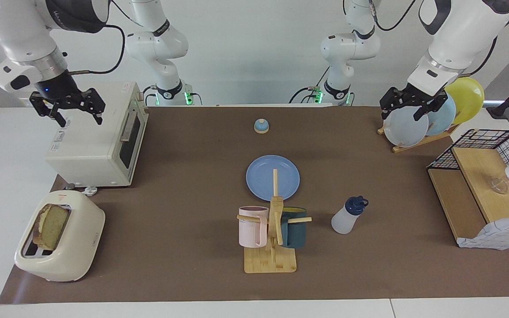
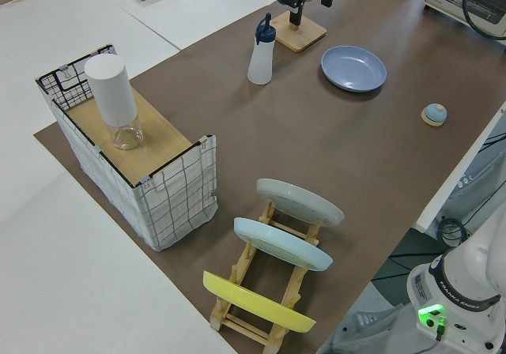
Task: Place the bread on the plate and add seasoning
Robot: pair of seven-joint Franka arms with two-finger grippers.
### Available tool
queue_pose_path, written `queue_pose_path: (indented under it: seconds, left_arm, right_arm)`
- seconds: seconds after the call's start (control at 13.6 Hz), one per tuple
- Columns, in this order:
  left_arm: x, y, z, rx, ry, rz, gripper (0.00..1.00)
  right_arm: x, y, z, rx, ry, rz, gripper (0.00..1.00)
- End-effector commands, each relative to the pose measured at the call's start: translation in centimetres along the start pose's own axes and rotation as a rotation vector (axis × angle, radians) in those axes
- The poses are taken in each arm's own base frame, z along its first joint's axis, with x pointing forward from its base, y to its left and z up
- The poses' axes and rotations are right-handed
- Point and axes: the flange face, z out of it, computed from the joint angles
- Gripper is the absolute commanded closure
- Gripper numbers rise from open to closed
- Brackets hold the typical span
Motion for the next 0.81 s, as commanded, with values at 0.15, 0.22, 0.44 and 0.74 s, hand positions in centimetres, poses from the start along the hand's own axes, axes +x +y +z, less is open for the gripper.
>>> queue_pose_path:
  seconds: [0.15,0.22,0.44,0.74]
  left_arm:
    - [-1.2,0.41,-0.58,0.006,0.007,0.016,0.0]
    - [-1.2,0.34,-0.66,0.006,0.009,0.016,0.0]
    - [-1.22,0.01,-0.65,0.005,0.008,0.002,0.0]
    - [-1.65,0.44,-0.25,0.007,-0.009,0.011,0.0]
  right_arm:
    - [-0.34,-0.31,0.09,0.025,0.0,-0.019,0.0]
    - [-0.3,-0.38,0.08,0.025,0.001,-0.017,0.0]
    - [-0.45,-0.34,0.07,0.028,-0.006,-0.019,0.0]
    - [-0.24,-0.55,0.04,0.034,0.002,-0.018,0.0]
